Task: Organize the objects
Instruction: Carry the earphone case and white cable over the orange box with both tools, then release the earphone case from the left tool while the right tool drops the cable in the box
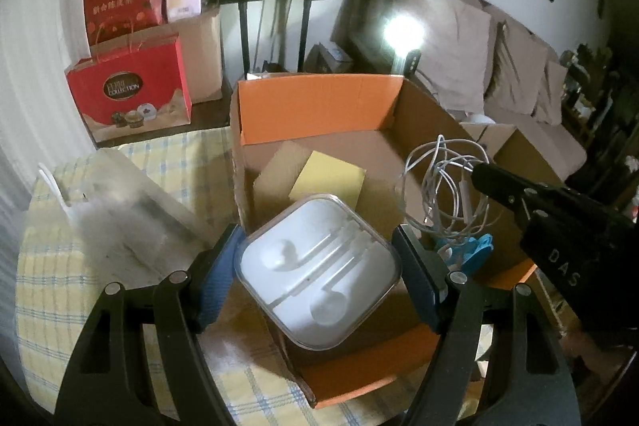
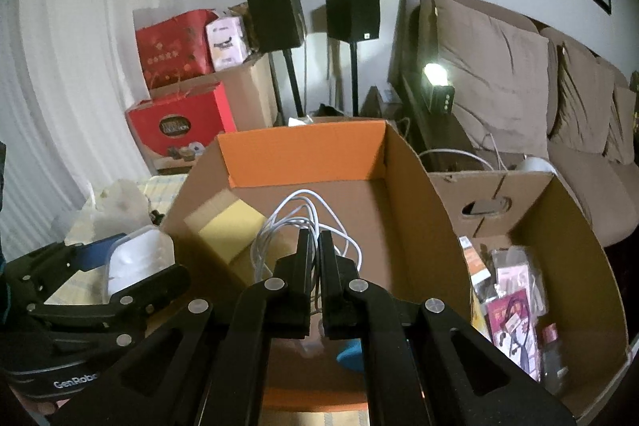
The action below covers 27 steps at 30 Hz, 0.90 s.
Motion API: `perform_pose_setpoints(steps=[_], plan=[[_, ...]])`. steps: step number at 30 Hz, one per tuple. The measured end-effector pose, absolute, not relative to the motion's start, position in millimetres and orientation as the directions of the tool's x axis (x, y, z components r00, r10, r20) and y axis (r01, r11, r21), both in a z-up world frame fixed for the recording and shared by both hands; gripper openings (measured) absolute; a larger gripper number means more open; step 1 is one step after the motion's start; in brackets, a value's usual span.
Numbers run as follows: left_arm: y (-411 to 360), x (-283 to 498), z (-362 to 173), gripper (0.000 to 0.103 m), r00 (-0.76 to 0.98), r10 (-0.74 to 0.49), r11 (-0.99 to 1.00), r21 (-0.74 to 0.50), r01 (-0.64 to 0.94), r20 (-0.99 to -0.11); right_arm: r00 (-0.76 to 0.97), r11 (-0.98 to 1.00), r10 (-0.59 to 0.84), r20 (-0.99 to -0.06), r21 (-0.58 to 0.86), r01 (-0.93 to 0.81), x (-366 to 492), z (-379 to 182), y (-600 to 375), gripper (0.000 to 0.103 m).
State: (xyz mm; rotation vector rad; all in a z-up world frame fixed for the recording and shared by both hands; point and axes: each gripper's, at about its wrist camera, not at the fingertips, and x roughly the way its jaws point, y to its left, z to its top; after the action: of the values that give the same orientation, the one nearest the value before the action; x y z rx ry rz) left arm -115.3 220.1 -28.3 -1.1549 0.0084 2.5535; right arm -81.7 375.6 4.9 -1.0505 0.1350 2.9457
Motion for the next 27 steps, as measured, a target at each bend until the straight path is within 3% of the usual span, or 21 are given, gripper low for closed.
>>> perform_pose_setpoints(steps=[19, 27], plan=[[227, -111, -45, 0.073, -0.64, 0.264, -0.949, -0.076, -0.306, -0.721, -0.733, -0.996, -0.012, -0.68, 0.073, -0.051, -82, -34, 383, 0.003], [229, -107, -41, 0.083, -0.635, 0.292, -0.94, -0.092, -0.329, -0.715, -0.727, -0.995, -0.004, -0.687, 0.072, -0.063, -77, -37, 385, 0.008]])
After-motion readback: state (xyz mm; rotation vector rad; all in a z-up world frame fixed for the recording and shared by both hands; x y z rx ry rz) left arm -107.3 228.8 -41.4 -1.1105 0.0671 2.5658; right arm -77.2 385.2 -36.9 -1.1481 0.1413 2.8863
